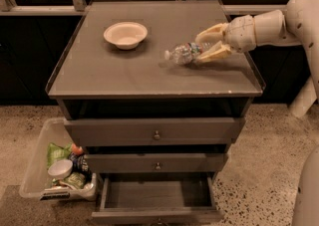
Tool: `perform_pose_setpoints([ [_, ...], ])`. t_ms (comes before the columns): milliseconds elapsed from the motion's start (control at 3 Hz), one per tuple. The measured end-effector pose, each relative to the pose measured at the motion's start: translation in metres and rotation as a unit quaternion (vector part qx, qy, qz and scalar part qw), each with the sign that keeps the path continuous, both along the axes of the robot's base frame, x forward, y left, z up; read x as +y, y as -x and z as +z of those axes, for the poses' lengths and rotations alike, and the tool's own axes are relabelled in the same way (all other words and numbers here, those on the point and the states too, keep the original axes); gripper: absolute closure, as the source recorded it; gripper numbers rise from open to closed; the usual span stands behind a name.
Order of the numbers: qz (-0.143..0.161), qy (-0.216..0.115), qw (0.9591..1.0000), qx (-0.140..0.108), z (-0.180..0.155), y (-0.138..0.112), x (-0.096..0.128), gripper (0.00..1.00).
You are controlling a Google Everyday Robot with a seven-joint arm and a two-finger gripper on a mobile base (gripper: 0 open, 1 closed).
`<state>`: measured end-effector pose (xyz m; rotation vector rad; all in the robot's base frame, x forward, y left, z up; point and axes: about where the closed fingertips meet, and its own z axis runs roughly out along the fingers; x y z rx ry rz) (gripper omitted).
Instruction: Pick water bottle from bottom drawer and place on counter
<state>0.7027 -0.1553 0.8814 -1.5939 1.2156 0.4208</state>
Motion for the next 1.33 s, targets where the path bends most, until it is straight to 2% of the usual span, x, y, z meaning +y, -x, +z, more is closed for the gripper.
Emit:
perform_pose_setpoints([
  [1000, 0.0, 0.0, 1.0, 0.001, -0.0007, 0.0002, 0.0003, 0.15],
  [1333, 0.0, 0.0, 1.0, 0.001, -0.0007, 0.0002, 0.0003, 0.0],
])
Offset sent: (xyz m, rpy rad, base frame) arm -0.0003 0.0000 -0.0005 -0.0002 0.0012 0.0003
